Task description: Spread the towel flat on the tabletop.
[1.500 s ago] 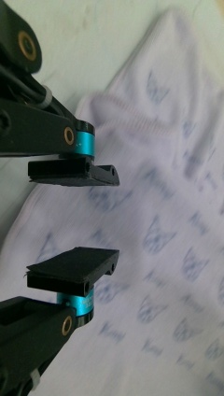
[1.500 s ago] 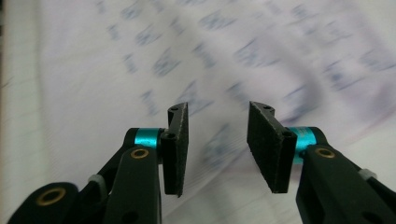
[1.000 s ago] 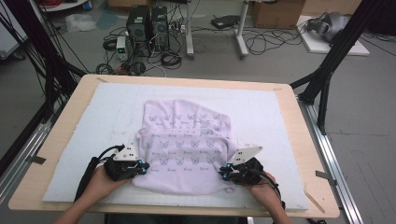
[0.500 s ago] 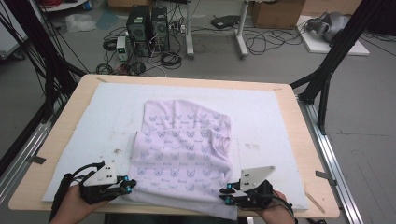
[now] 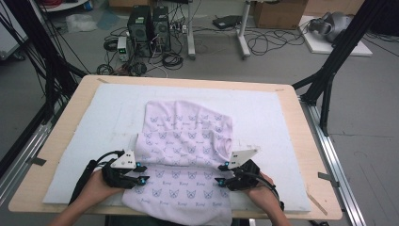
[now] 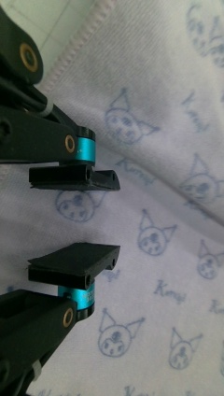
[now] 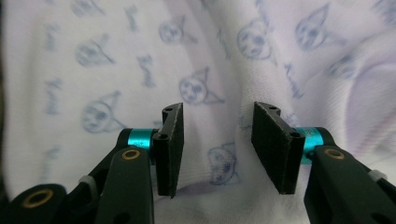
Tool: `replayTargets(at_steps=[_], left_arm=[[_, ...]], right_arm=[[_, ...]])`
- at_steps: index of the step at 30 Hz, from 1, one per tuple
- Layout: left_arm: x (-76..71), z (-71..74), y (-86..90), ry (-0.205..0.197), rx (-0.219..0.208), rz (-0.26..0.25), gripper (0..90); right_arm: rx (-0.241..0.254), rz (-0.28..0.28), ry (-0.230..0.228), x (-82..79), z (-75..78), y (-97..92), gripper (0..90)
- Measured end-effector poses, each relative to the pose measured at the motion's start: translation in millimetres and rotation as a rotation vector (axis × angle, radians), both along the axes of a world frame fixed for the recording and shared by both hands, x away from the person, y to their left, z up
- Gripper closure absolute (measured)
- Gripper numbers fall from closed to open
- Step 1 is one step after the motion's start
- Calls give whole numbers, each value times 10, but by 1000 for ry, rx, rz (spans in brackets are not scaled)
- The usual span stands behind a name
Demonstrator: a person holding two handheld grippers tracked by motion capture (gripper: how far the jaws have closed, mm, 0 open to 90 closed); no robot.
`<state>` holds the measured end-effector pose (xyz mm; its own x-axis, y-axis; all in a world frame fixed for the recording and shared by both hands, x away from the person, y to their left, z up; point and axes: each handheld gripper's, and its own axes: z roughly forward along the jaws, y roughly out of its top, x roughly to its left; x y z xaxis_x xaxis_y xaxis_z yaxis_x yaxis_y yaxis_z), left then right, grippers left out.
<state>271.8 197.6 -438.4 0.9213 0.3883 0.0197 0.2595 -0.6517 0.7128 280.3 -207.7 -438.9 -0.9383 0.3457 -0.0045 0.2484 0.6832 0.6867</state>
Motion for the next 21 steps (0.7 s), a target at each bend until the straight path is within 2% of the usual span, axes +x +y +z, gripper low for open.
replayTargets(at_steps=[6, 8, 10, 11, 12, 14, 16, 18, 20, 21], left_arm=[[38, -11, 39, 28, -29, -16, 640], [51, -15, 52, 27, -33, -26, 699], [43, -15, 57, 31, -40, -39, 785], [37, -11, 61, 25, -31, -41, 868], [30, -14, 57, 26, -39, -32, 874], [18, -4, 71, 27, -29, -36, 880], [-23, 13, 95, 30, -33, -44, 883], [-124, 78, 144, 17, -52, -54, 883], [-244, 182, 210, -14, -79, -67, 882], [-320, 268, 260, -39, -110, -66, 876]], right_arm=[[21, -6, 12, 38, -26, 3, 549], [22, -8, 10, 34, -26, 3, 578], [25, 1, 12, 26, -22, 1, 667], [28, 12, 15, 22, -22, 2, 755], [33, 28, 20, 16, -23, 4, 795], [37, 35, 23, 4, -18, 3, 836], [46, 51, 43, 1, -9, -6, 845], [64, 63, 54, -51, 28, -18, 846], [115, 91, 63, -179, 120, -24, 846], [139, 116, 66, -240, 170, -24, 845]])
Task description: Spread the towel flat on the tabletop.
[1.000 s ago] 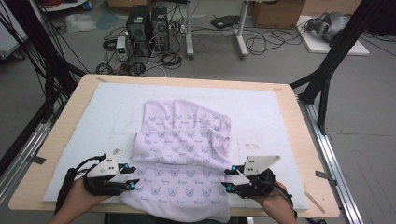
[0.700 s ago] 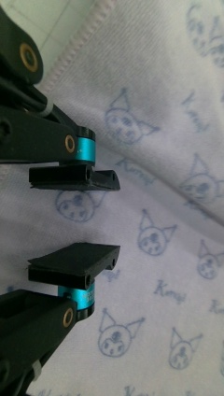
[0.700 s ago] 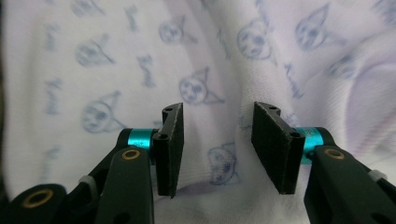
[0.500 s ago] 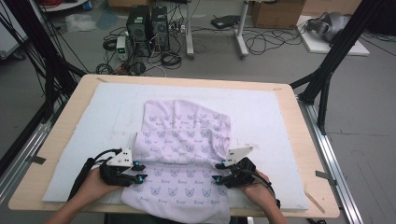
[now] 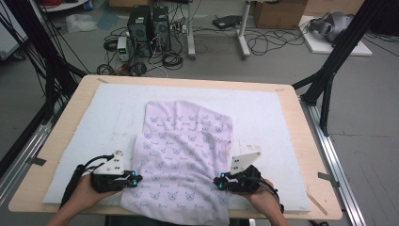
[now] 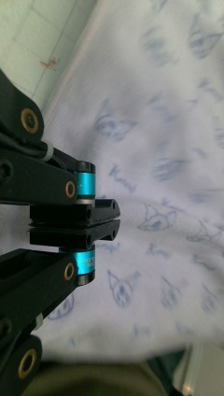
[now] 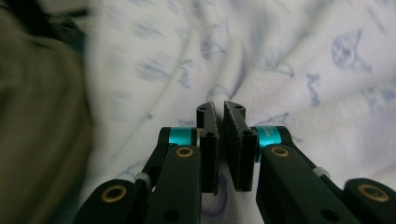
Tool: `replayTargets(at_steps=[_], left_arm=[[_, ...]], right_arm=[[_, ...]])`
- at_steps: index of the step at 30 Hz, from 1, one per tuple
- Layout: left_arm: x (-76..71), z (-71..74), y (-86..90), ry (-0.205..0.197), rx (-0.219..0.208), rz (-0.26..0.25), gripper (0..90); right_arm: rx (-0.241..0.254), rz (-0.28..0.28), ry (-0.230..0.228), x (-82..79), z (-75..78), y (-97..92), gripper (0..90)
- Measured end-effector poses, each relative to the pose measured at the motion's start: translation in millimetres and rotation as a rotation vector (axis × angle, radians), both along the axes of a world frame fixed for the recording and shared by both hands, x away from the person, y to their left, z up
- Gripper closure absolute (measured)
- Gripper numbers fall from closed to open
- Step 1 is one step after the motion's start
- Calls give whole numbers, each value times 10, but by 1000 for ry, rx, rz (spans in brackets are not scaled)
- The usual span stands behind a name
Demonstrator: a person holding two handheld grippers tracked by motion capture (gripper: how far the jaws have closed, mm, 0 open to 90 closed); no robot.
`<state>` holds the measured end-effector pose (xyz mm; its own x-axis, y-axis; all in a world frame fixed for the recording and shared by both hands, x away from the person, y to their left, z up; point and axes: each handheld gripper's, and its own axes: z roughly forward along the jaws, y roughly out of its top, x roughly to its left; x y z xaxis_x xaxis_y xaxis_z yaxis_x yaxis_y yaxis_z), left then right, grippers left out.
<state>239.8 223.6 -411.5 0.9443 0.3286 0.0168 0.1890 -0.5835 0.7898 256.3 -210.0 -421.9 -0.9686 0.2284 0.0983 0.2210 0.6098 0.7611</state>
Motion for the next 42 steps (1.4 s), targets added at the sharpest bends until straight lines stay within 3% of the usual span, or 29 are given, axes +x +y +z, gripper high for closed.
replayTargets(at_steps=[1, 3, 6, 9, 12, 14, 16, 17, 18, 20, 21, 23, 26, 27, 29, 31, 32, 33, 34, 39, 40, 41, 42], left_arm=[[-35, 66, 40, -17, -30, 11, 843], [-41, 166, 90, -36, -68, 32, 696], [62, 190, 76, -40, -67, 62, 609], [195, 73, -12, -26, -36, 77, 571], [328, -113, -128, 5, 39, 71, 562], [387, -243, -200, 35, 98, 51, 588], [382, -291, -209, 48, 72, 21, 706], [366, -287, -216, 49, 72, 27, 822], [348, -273, -217, 35, 89, 22, 866], [316, -248, -207, 39, 110, -2, 880], [290, -239, -195, 37, 114, -13, 881], [201, -197, -147, 39, 109, -38, 882], [-2, -41, -19, 14, 36, -85, 879], [-64, 28, 15, 0, 1, -95, 871], [-101, 148, 35, -31, -39, -78, 731], [-34, 202, 2, -45, -25, -69, 653], [17, 190, -27, -49, -17, -54, 630], [74, 156, -58, -43, -15, -35, 603], [133, 107, -91, -30, -5, -17, 582], [345, -225, -235, 32, 111, 30, 559], [354, -276, -244, 39, 111, 23, 601], [349, -284, -226, 47, 78, 17, 637], [347, -283, -220, 55, 78, 5, 772]], right_arm=[[41, 40, 4, -105, 102, 5, 836], [81, 49, -37, -206, 262, 11, 783], [57, 7, -92, -153, 375, -15, 691], [-5, -64, -86, 28, 247, -66, 630], [-29, -102, -40, 174, 23, -86, 587], [-64, -116, -16, 234, -107, -70, 579], [-112, -111, -17, 254, -197, -26, 596], [-105, -112, -38, 240, -199, -25, 628], [-106, -116, -39, 238, -198, -22, 697], [-93, -101, -29, 226, -201, -25, 848], [-91, -87, -28, 212, -202, -22, 865], [-99, -60, -13, 186, -178, -35, 874], [-61, 2, 0, 4, -55, -121, 876], [-39, 24, -26, -106, 27, -146, 874], [9, 48, -75, -287, 214, -177, 845], [7, 25, -112, -314, 342, -193, 766], [-19, 16, -124, -271, 357, -191, 725], [-48, -12, -131, -215, 338, -185, 654], [-65, -35, -119, -140, 291, -181, 643], [-81, -79, -41, 145, -54, -119, 575], [-95, -82, -34, 181, -118, -97, 584], [-124, -83, -21, 207, -174, -67, 600], [-102, -88, -33, 209, -194, -65, 657]])
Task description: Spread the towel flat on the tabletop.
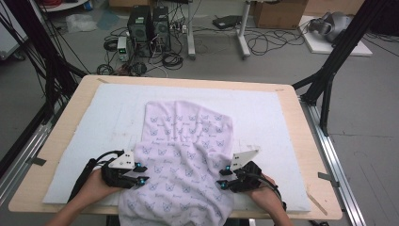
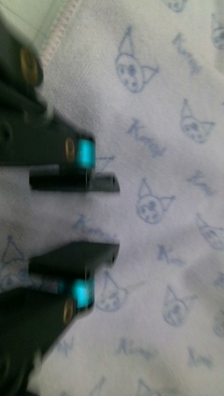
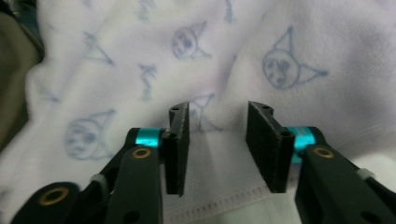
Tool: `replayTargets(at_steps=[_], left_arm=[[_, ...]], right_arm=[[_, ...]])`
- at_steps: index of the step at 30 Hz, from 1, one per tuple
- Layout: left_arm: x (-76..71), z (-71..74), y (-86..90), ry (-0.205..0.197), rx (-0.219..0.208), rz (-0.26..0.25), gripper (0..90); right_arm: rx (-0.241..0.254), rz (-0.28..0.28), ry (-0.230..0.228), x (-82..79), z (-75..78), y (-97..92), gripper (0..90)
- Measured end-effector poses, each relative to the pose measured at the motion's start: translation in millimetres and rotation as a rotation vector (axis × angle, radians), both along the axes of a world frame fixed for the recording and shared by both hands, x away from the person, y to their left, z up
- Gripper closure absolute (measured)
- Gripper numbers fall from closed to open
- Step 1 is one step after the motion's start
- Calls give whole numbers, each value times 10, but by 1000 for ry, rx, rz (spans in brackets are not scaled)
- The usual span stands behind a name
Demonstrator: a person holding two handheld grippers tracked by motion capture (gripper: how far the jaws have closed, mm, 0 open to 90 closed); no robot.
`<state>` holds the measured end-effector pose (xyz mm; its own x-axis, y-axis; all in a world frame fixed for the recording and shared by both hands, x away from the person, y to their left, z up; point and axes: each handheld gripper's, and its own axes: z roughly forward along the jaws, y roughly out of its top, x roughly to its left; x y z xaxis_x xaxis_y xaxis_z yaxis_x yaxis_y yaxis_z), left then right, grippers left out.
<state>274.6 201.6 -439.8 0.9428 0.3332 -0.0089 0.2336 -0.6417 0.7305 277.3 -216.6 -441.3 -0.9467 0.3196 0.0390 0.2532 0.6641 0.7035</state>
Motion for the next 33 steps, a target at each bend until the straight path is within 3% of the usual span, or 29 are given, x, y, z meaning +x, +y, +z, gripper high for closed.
replayTargets(at_steps=[2, 4, 7, 8, 9, 11, 14, 18, 20, 22, 24, 25, 28, 30, 31, 33], left_arm=[[-71, 21, -6, -25, 26, -21, 871], [-127, 34, 19, -5, 16, -56, 881], [-326, 112, 99, 14, -67, -172, 880], [-412, 169, 136, 5, -94, -203, 874], [-456, 203, 155, -12, -113, -199, 833], [-428, 259, 163, -37, -108, -161, 687], [-256, 279, 126, -62, -88, -61, 582], [-79, 140, 51, -31, -17, 5, 587], [-42, 28, 23, -5, 34, -19, 644], [-67, 2, 41, -19, 11, -30, 770], [-115, 17, 43, -22, 23, -44, 866], [-144, 27, 52, -6, 24, -67, 873], [-329, 75, 113, 22, 2, -151, 876], [-439, 140, 190, 13, -72, -185, 858], [-457, 176, 213, 3, -94, -172, 788], [-418, 241, 225, -26, -105, -116, 635]], right_arm=[[9, -1, 1, -1, -8, 2, 747], [21, 30, 12, -12, -16, 1, 859], [21, 137, 69, -137, 45, -3, 873], [37, 171, 61, -219, 94, -7, 871], [77, 207, 40, -335, 189, -34, 856], [135, 186, 9, -406, 321, -95, 775], [106, 82, -27, -276, 375, -153, 699], [74, 80, 16, -156, 211, -62, 633], [34, 83, 14, -137, 123, -1, 620], [-6, 75, 28, -119, 28, 47, 650], [10, 67, 31, -134, -2, 47, 765], [11, 87, 42, -138, 1, 41, 874], [0, 191, 83, -252, 43, 34, 875], [67, 246, 64, -363, 142, -34, 828], [133, 220, 34, -398, 238, -120, 797], [175, 152, 4, -357, 342, -227, 738]])
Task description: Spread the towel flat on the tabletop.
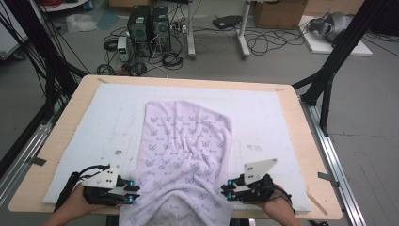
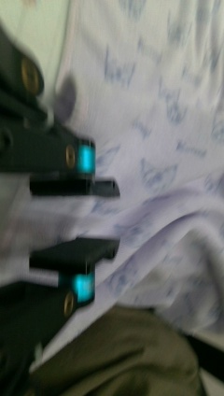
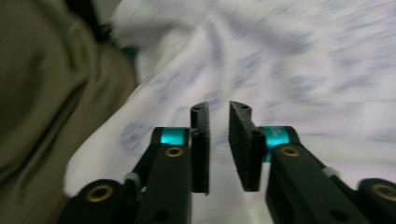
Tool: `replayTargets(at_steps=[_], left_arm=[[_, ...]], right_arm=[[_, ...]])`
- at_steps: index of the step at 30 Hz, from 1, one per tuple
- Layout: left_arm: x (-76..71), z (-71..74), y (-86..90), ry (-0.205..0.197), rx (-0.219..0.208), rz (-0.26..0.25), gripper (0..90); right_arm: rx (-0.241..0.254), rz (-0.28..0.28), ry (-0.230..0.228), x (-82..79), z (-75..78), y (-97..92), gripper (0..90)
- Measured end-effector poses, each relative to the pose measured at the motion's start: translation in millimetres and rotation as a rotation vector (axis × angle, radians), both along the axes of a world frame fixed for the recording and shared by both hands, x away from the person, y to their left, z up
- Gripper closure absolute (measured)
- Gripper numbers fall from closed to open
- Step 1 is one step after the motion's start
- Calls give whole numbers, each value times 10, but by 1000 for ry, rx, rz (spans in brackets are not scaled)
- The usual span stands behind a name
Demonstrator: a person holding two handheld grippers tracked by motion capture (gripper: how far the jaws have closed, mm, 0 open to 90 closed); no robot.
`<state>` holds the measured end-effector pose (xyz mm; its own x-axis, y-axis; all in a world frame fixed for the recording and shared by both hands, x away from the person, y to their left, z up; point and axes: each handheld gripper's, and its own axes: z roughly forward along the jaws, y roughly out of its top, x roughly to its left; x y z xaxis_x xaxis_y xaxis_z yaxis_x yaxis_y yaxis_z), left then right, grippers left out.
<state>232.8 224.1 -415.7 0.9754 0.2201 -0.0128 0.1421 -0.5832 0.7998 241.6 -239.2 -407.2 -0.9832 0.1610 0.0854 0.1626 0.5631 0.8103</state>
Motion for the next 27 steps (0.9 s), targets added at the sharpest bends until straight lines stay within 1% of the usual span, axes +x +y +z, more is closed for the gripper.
replayTargets(at_steps=[1, 3, 4, 5, 6, 7, 9, 10, 11, 12, 13, 14, 15, 16, 17, 18, 19, 20, 22, 25, 27], left_arm=[[46, 27, -2, -10, -5, 19, 625], [144, 55, -20, -30, -4, 74, 615], [223, 54, -43, -38, 4, 121, 615], [274, 45, -59, -42, 13, 153, 615], [366, 15, -84, -44, 30, 201, 617], [443, -16, -100, -36, 44, 233, 619], [562, -87, -133, -23, 64, 275, 618], [639, -125, -151, -21, 89, 291, 615], [683, -154, -164, -15, 99, 303, 615], [720, -181, -181, -15, 113, 315, 615], [741, -201, -194, -5, 122, 322, 620], [764, -233, -209, 12, 133, 314, 652], [763, -234, -212, 11, 121, 296, 690], [759, -230, -220, 12, 122, 282, 781], [744, -220, -235, 3, 142, 270, 830], [731, -213, -246, -10, 153, 268, 868], [732, -204, -244, -13, 162, 263, 875], [731, -205, -240, -5, 151, 273, 879], [742, -201, -207, -1, 146, 284, 881], [751, -177, -143, -13, 138, 311, 882], [763, -152, -90, -23, 130, 331, 882]], right_arm=[[-13, -61, -19, 62, 31, -45, 724], [-50, -118, -20, 183, 1, -60, 693], [-65, -136, -18, 222, -29, -51, 693], [-89, -151, -10, 267, -89, -32, 684], [-97, -154, -9, 291, -129, -19, 682], [-119, -162, 2, 323, -193, 6, 682], [-177, -177, 3, 363, -279, 52, 659], [-188, -184, 6, 370, -301, 69, 656], [-181, -185, 1, 384, -320, 81, 655], [-175, -191, 2, 389, -321, 87, 639], [-176, -202, 1, 398, -325, 96, 621], [-172, -202, 1, 412, -335, 102, 622], [-164, -202, 6, 429, -355, 114, 637], [-163, -202, 1, 434, -357, 122, 670], [-161, -202, 1, 440, -355, 123, 727], [-161, -186, 15, 452, -351, 118, 822], [-162, -177, 20, 452, -348, 120, 869], [-170, -167, 13, 453, -340, 120, 878], [-186, -159, 6, 442, -320, 107, 883], [-205, -162, -4, 399, -280, 19, 885], [-203, -187, -7, 364, -238, -100, 885]])
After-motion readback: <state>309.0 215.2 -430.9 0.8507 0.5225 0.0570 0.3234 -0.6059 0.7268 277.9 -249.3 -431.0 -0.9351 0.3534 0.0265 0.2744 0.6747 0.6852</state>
